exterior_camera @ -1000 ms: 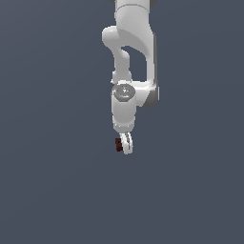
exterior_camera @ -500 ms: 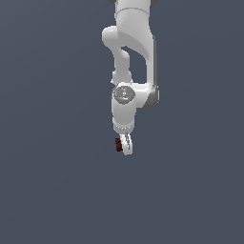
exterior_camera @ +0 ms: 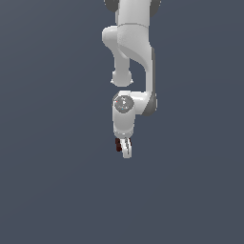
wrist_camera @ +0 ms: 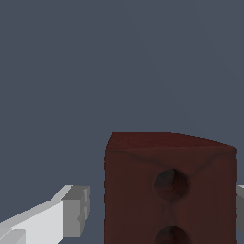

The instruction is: Pick up the object and move it to a goal position.

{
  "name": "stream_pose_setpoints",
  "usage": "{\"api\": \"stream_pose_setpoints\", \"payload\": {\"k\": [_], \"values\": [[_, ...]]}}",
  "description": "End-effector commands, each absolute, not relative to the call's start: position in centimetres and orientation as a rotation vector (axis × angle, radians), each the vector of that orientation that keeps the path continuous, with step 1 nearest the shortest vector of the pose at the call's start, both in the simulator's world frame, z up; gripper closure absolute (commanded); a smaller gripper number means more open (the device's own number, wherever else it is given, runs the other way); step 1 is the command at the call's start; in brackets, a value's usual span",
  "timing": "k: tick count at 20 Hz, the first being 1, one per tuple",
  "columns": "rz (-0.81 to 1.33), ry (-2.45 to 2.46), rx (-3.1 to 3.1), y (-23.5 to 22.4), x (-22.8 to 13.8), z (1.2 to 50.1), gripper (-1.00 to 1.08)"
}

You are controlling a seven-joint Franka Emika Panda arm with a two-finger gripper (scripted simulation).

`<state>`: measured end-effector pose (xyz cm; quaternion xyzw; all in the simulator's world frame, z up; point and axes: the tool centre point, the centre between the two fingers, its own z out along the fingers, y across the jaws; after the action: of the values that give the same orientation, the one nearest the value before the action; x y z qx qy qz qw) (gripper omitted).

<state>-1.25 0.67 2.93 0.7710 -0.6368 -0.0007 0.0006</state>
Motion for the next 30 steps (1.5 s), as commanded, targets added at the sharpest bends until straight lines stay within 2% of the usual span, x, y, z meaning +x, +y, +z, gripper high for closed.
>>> {"api": "stream_pose_setpoints", "payload": {"k": [1, 2, 18, 30], "values": [[0.0, -2.001, 2.422, 0.7, -1.2, 2.7, -0.92], [0.0, -2.001, 2.422, 0.7, -1.2, 2.7, 1.08], [0.001, -2.001, 2.423, 1.6, -1.0, 3.9, 1.08], [0.002, -2.002, 2.42, 8.3, -0.2, 12.9, 1.08]]}}
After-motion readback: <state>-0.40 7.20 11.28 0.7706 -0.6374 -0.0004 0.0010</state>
